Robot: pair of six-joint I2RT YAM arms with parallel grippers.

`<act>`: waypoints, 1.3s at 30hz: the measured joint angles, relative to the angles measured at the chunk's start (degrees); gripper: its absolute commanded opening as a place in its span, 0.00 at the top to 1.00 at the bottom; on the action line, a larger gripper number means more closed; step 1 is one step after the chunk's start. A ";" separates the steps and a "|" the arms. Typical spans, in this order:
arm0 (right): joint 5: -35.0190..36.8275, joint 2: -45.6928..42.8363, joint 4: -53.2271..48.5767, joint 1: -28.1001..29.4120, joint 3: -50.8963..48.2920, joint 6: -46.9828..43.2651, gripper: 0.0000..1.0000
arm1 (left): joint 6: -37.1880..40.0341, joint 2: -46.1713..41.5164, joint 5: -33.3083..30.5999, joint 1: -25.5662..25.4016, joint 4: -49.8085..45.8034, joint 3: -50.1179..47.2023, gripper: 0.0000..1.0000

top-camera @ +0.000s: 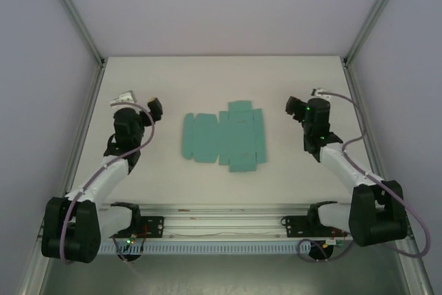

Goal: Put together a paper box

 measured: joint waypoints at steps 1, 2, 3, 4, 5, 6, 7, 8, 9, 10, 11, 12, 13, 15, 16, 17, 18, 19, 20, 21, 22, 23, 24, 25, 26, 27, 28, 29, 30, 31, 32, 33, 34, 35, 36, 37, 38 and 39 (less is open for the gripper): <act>-1.40 1.42 -1.86 2.03 1.29 1.88 0.35 | -0.90 1.03 0.94 -1.49 -1.42 0.20 0.00; -2.71 3.06 -3.21 3.63 2.45 3.04 0.40 | -1.75 2.27 1.92 -2.82 -2.62 0.39 0.00; -4.00 5.20 -4.44 5.27 3.67 4.17 0.47 | -2.45 3.76 2.99 -3.98 -3.69 0.66 0.00; -5.55 7.82 -5.53 6.95 4.96 5.29 0.52 | -3.17 5.35 4.24 -4.76 -4.66 0.96 0.00; -7.08 10.27 -6.21 8.37 5.99 6.25 0.56 | -3.74 6.93 5.44 -5.20 -5.55 1.33 0.00; -8.57 12.83 -6.58 9.66 6.88 7.15 0.60 | -4.26 8.74 6.73 -5.51 -6.27 1.79 0.00; -10.54 15.65 -6.73 10.88 7.74 8.11 0.63 | -4.87 10.75 8.17 -5.60 -7.06 2.43 0.00; -12.02 18.01 -6.82 11.74 8.35 8.98 0.67 | -5.27 12.55 9.35 -5.73 -7.52 2.97 0.00; -13.31 20.17 -6.82 12.35 8.74 9.84 0.70 | -5.46 14.05 10.38 -5.90 -7.85 3.43 0.00; -14.23 22.51 -6.86 12.70 9.09 10.97 0.71 | -5.68 15.63 11.58 -5.90 -8.07 3.89 0.00; -14.60 24.17 -6.99 12.72 9.25 11.54 0.72 | -5.73 16.92 12.76 -5.92 -8.24 4.22 0.00; -14.60 25.83 -7.32 12.66 9.51 12.24 0.73 | -5.73 17.86 13.70 -5.99 -8.41 4.44 0.00; -14.56 27.47 -7.72 12.61 9.73 12.90 0.74 | -5.70 18.78 14.78 -6.19 -8.55 4.63 0.00; -14.43 29.11 -7.54 12.39 10.36 13.75 0.74 | -5.70 19.85 17.14 -6.27 -8.55 4.79 0.00; -14.29 29.33 -7.43 12.39 10.99 14.12 0.74 | -5.73 20.22 18.47 -6.29 -8.39 4.79 0.00; -14.16 29.73 -7.34 12.39 11.26 14.34 0.74 | -5.75 20.61 19.89 -6.29 -8.04 4.79 0.00; -14.10 30.16 -7.15 12.39 11.28 14.49 0.74 | -5.97 21.18 21.22 -6.43 -7.50 4.79 0.00; -14.14 30.34 -6.73 12.39 11.30 14.75 0.75 | -6.36 21.90 22.69 -6.49 -6.93 4.81 0.01; -14.14 30.36 -6.38 12.39 11.34 14.82 0.75 | -6.69 22.56 23.89 -6.56 -6.27 4.81 0.02; -14.12 30.49 -6.27 12.39 11.34 14.82 0.75 | -7.15 23.37 25.46 -6.67 -5.44 4.81 0.05; -14.14 30.56 -6.03 12.39 11.34 14.93 0.75 | -7.85 24.30 27.17 -6.67 -4.24 4.81 0.09; -14.14 30.62 -5.88 12.39 11.34 14.97 0.75 | -8.52 25.09 28.55 -6.67 -3.10 4.81 0.14; -14.14 30.67 -5.77 12.39 11.32 14.97 0.75 | -9.27 25.94 30.01 -6.67 -1.75 4.81 0.23; -14.12 30.69 -5.62 12.39 11.32 14.99 0.75 | -10.05 26.84 31.36 -6.67 -0.26 4.81 0.32; -14.14 30.73 -5.42 12.39 11.32 15.02 0.75 | -11.06 27.58 32.37 -6.67 0.90 4.83 0.41; -14.16 30.77 -5.25 12.39 11.30 15.06 0.75 | -12.02 28.26 33.35 -6.67 2.19 4.83 0.49; -14.16 30.77 -4.96 12.39 11.21 15.19 0.74 | -13.07 28.81 34.23 -6.67 3.43 4.83 0.55; -14.16 30.77 -4.70 12.39 11.10 15.17 0.73 | -13.92 28.96 34.82 -6.67 4.46 4.83 0.63; -14.19 30.77 -4.50 12.39 11.02 15.15 0.71 | -14.60 28.96 35.47 -6.67 5.44 4.83 0.71; -14.21 30.75 -4.35 12.39 10.97 15.15 0.69 | -15.21 28.79 35.95 -6.67 6.47 4.85 0.80; -14.21 30.67 -4.31 12.41 10.97 15.02 0.67 | -15.50 28.50 36.37 -6.67 7.21 4.85 0.86; -14.25 30.38 -4.37 12.41 10.97 14.71 0.64 | -15.78 27.96 36.72 -6.67 7.56 4.85 0.91; -14.43 29.94 -4.79 12.41 10.95 14.45 0.60 | -16.04 27.02 36.94 -6.67 7.69 4.85 0.96; -14.64 29.29 -5.40 12.39 10.86 14.23 0.56 | -16.61 25.99 37.16 -6.75 7.76 4.85 1.00; -14.91 28.37 -6.03 12.33 10.69 13.97 0.51 | -16.74 24.65 37.18 -6.99 7.63 4.85 1.00; -15.54 26.82 -6.73 12.11 10.40 13.18 0.45 | -16.96 23.12 37.42 -7.13 7.52 4.85 1.00; -16.00 24.96 -7.56 11.76 10.19 12.79 0.44 | -17.14 21.49 37.40 -7.32 7.50 4.85 1.00; -16.72 22.80 -8.33 11.17 9.90 12.28 0.42 | -17.20 19.71 37.33 -7.41 7.50 4.85 1.00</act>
